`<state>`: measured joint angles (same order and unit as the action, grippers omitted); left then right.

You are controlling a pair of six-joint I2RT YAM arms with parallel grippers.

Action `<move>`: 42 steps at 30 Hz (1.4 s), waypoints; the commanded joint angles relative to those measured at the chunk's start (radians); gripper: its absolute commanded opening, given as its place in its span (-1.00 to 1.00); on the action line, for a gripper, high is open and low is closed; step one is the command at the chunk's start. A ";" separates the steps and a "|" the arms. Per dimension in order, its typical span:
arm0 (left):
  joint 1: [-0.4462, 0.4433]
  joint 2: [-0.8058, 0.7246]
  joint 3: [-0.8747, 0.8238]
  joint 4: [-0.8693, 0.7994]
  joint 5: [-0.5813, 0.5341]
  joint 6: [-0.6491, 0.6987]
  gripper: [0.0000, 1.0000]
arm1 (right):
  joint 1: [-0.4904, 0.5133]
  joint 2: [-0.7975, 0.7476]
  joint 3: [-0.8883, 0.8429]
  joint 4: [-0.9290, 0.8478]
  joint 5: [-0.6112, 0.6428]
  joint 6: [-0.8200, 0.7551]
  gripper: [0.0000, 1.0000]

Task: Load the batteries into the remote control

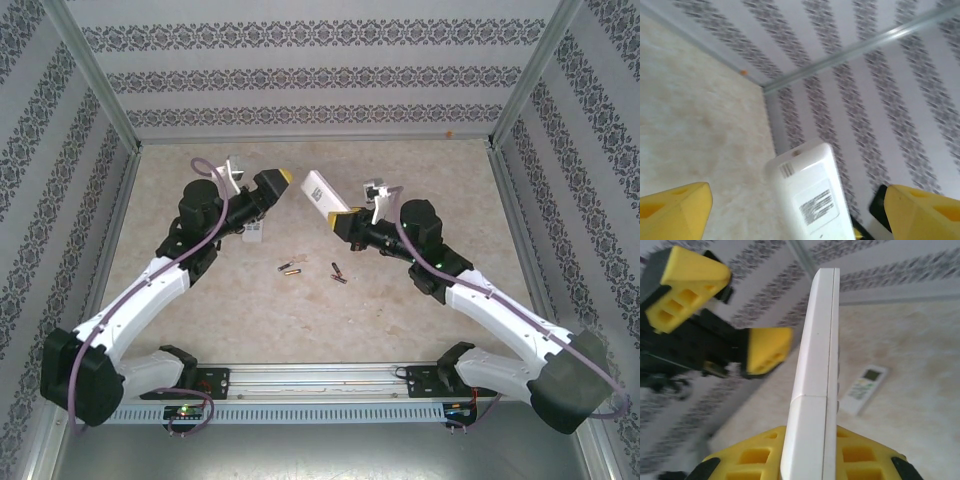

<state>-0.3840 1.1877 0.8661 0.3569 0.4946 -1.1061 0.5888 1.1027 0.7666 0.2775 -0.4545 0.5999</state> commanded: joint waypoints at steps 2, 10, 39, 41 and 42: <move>0.000 0.065 -0.081 0.439 0.137 -0.147 0.68 | 0.002 0.058 0.059 0.171 -0.197 0.312 -0.74; -0.001 0.086 -0.124 0.583 0.134 -0.212 -0.16 | 0.005 0.131 0.044 0.207 -0.167 0.366 -0.70; -0.070 0.080 -0.072 0.271 -0.040 0.194 -0.85 | 0.039 0.103 -0.063 0.102 0.097 0.689 0.33; -0.084 0.082 -0.057 0.227 -0.054 0.244 -0.85 | 0.056 0.099 -0.059 0.101 0.103 0.694 0.34; -0.088 0.085 -0.054 0.229 -0.051 0.245 -0.85 | 0.063 0.102 -0.050 0.098 0.107 0.687 0.34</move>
<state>-0.4511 1.2919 0.7670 0.7033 0.4767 -1.0237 0.6319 1.2156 0.7174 0.4107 -0.4210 1.2346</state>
